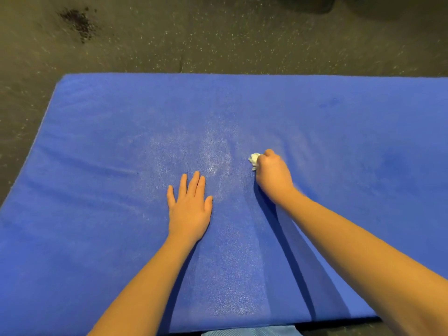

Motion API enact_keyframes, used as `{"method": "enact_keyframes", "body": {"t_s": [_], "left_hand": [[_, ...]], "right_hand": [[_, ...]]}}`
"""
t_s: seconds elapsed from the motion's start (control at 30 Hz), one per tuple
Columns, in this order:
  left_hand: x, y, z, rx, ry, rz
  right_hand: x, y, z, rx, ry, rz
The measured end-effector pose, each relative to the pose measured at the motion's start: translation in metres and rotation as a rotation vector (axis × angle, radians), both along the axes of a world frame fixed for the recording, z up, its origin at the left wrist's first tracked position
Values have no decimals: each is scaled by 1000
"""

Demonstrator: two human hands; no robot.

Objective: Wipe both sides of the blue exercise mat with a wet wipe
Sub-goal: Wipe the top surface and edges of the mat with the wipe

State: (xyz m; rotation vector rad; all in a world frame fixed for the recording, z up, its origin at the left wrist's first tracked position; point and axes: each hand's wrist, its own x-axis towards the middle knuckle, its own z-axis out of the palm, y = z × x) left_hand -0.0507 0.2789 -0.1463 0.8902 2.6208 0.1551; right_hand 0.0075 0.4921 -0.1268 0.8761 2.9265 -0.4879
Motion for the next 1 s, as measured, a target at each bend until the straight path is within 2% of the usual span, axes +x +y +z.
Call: {"method": "enact_keyframes", "body": {"t_s": [0.1, 0.17, 0.2, 0.3, 0.33, 0.37, 0.43, 0.5, 0.53, 0.63, 0.67, 0.7, 0.8, 0.83, 0.9, 0.97, 1.0], "left_hand": [[1, 1, 0, 14, 20, -3], [-1, 2, -1, 12, 20, -7], [-2, 2, -2, 15, 14, -9], [-1, 2, -1, 34, 15, -2], [-1, 2, 1, 36, 15, 3], [-1, 2, 2, 38, 8, 10], [-4, 3, 4, 45, -8, 18], [-14, 10, 7, 108, 5, 8], [-21, 14, 7, 133, 18, -2], [-44, 30, -1, 91, 5, -23], [-47, 33, -5, 72, 6, -5], [-47, 35, -9, 58, 20, 3], [-39, 35, -15, 60, 73, 27], [-39, 34, -17, 69, 91, 29], [-41, 34, -19, 76, 89, 27], [-41, 34, -19, 91, 76, 31], [-40, 34, -19, 95, 81, 29]], "right_hand": [[-4, -27, 3, -122, 0, 399], [-5, -16, -1, -132, 16, 487], [-7, -5, -2, -106, 27, 423], [-11, 19, -13, 10, 54, 29], [-10, 16, -14, 17, 73, -3], [-10, 7, -11, -11, 105, 60], [-6, -12, -7, -102, 122, 359], [-6, -8, -6, -98, 76, 554], [-13, 2, -6, -72, 44, 514], [-31, 30, -11, 35, 21, 37], [-34, 30, -11, 36, 12, -34], [-36, 23, -7, 3, 21, 7], [-30, -3, 1, -147, -2, 441], [-29, -2, 2, -147, -31, 510], [-37, 14, 1, -79, -31, 384], [-47, 27, -1, -28, -19, 55], [-51, 25, -2, -26, -34, -26]]}}
